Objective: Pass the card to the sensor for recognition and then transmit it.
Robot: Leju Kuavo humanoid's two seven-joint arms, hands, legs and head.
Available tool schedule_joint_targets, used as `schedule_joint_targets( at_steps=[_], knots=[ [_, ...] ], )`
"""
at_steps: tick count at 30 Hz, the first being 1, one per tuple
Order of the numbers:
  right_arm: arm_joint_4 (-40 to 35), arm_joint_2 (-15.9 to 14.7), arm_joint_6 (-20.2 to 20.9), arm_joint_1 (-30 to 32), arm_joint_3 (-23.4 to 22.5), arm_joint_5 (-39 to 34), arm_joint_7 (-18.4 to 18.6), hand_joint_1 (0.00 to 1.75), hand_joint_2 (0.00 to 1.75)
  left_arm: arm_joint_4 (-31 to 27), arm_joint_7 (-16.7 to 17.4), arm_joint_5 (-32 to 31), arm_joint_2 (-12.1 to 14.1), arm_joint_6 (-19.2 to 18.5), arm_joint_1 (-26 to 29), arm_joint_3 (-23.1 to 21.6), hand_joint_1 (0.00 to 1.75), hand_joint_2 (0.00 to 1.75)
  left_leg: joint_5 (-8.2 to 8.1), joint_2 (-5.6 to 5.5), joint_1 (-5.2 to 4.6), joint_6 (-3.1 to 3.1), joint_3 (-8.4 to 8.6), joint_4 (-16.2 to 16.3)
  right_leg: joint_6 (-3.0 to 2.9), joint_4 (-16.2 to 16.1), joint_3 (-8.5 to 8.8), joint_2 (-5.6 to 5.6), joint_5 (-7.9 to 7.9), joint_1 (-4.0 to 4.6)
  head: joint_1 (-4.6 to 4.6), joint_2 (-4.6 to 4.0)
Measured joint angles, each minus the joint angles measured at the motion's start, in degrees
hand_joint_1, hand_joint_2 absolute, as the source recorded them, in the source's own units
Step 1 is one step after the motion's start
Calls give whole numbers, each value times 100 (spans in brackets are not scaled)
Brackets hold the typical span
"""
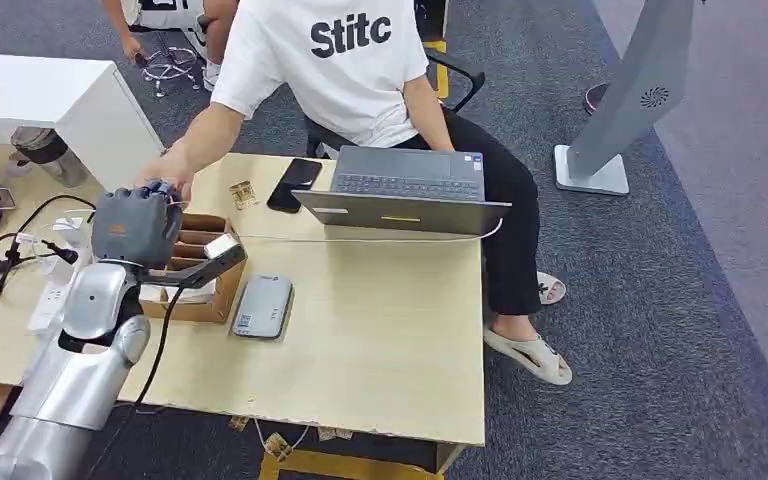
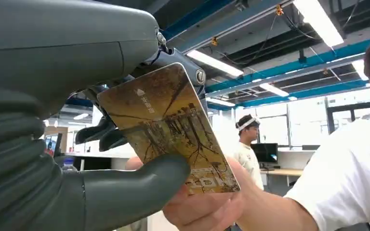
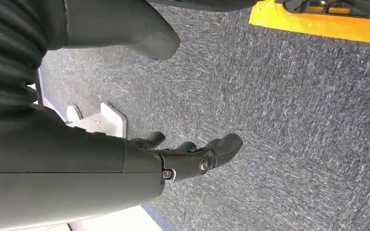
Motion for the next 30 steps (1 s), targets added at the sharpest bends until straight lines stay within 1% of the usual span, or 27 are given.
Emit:
schedule_joint_targets(
  at_steps=[1,2,3,4,10,14,16,19,21,23,25,28,30],
  knots=[
    [0,-2,0,0,2,0,4,0,175,-4,0,2,0,20,16,7,164,175,0,0,0,0,0,0,0,0,0,0,0,0,0,0],
    [0,-2,0,0,4,0,7,0,175,-15,0,11,0,39,33,9,73,175,0,0,0,0,0,0,0,0,0,0,0,0,0,0],
    [0,-4,-2,-1,4,0,13,0,175,-28,0,22,-2,70,50,13,12,175,0,0,0,0,0,0,0,0,0,0,0,0,0,0],
    [0,-4,-2,0,7,0,13,0,175,-33,-2,28,-4,107,65,17,0,175,0,0,0,0,0,0,0,0,0,0,0,0,0,0],
    [0,-7,-15,0,11,0,13,0,175,-127,-28,7,-68,509,177,66,0,175,0,-1,0,0,0,0,0,0,-1,0,0,0,0,0],
    [0,-7,-39,0,11,-6,13,0,175,-216,-146,9,-160,821,286,96,0,175,0,-1,0,0,0,0,0,0,-1,0,0,0,0,0],
    [0,-7,-55,0,11,-22,15,0,175,-275,-188,13,-201,887,345,98,0,175,0,-1,0,0,0,0,0,0,-1,0,0,0,0,0],
    [0,-7,-55,1,11,-55,20,0,175,-380,-230,48,-245,859,434,98,0,175,0,0,0,0,0,0,0,0,-1,0,0,0,0,0],
    [0,-7,-55,2,11,-72,24,0,175,-492,-236,311,-260,624,487,98,0,175,0,-1,0,0,0,0,0,0,-1,0,0,0,0,0],
    [0,-7,-55,5,11,-107,31,0,175,-699,-240,657,-254,125,557,103,0,175,0,0,0,0,-1,0,0,0,-1,0,0,0,0,0],
    [0,-7,-55,13,11,-140,33,0,175,-888,-240,756,-217,-160,647,114,0,175,0,0,0,0,-3,0,0,0,-1,0,0,0,0,0],
    [0,-7,-50,38,11,-208,37,0,175,-1277,-238,850,-26,-551,895,140,0,175,-1,3,0,-1,-3,-2,0,0,-2,3,-2,0,0,0],
    [-2,-7,-35,53,7,-249,39,0,175,-1548,-240,912,191,-708,1133,162,0,175,-2,4,1,-1,-4,-2,0,0,-3,4,-4,0,-2,0]
  ],
)
